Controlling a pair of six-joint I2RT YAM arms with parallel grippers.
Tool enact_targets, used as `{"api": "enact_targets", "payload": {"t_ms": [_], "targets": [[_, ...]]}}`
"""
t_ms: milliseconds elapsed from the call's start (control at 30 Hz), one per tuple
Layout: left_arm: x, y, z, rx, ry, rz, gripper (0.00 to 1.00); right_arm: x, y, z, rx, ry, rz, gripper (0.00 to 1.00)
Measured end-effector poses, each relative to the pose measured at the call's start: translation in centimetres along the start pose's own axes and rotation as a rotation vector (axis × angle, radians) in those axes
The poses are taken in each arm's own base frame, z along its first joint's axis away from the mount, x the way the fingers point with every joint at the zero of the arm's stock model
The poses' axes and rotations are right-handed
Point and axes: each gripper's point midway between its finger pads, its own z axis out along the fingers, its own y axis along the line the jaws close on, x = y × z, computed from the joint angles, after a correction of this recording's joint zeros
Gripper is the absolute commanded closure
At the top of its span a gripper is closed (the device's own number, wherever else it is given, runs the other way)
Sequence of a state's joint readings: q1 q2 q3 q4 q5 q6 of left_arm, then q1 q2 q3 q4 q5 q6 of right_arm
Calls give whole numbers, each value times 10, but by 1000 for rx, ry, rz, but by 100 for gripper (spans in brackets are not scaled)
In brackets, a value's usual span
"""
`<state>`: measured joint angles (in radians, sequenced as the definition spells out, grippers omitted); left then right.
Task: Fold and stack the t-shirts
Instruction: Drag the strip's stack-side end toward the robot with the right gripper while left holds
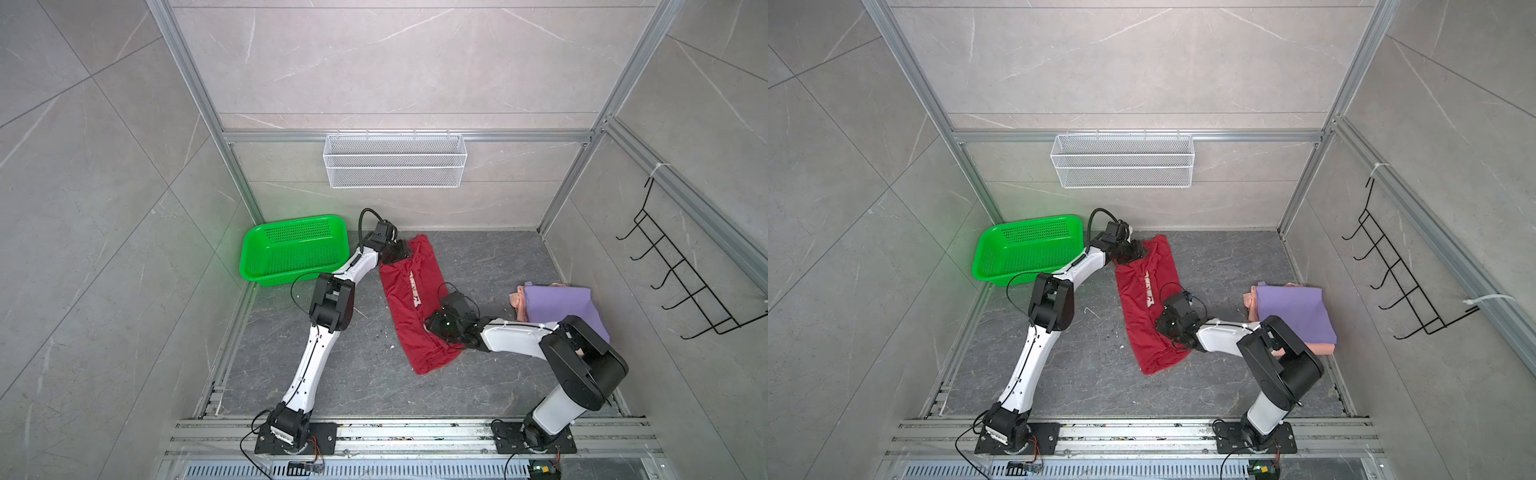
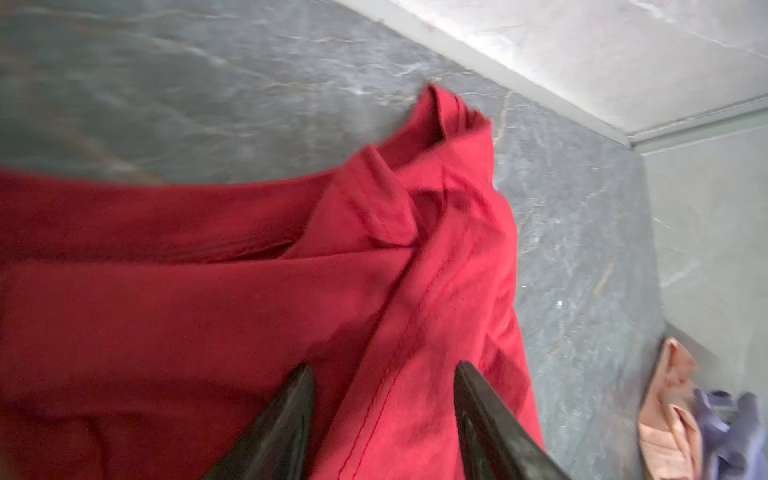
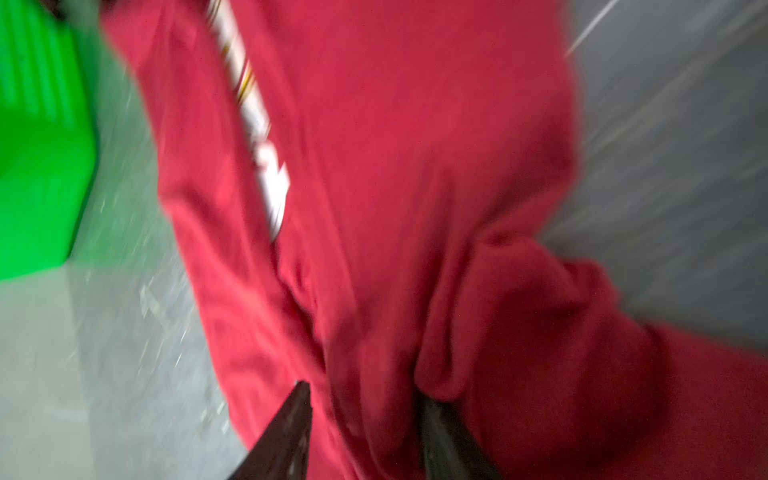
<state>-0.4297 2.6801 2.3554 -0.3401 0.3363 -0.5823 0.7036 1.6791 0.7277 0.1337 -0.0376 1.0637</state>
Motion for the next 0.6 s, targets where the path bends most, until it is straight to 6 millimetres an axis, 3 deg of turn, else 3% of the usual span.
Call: {"api": "enact_targets", "payload": {"t_ms": [67, 200, 600], "targets": [[2, -5, 3, 34, 12, 2, 42, 28, 20, 2, -21, 35, -30, 53], [4, -9, 5, 65, 24, 2, 42, 52, 34, 0, -8, 58, -48, 51], [9, -7, 2, 54, 28, -1, 42, 49, -10, -29, 179, 27, -73, 49]]}}
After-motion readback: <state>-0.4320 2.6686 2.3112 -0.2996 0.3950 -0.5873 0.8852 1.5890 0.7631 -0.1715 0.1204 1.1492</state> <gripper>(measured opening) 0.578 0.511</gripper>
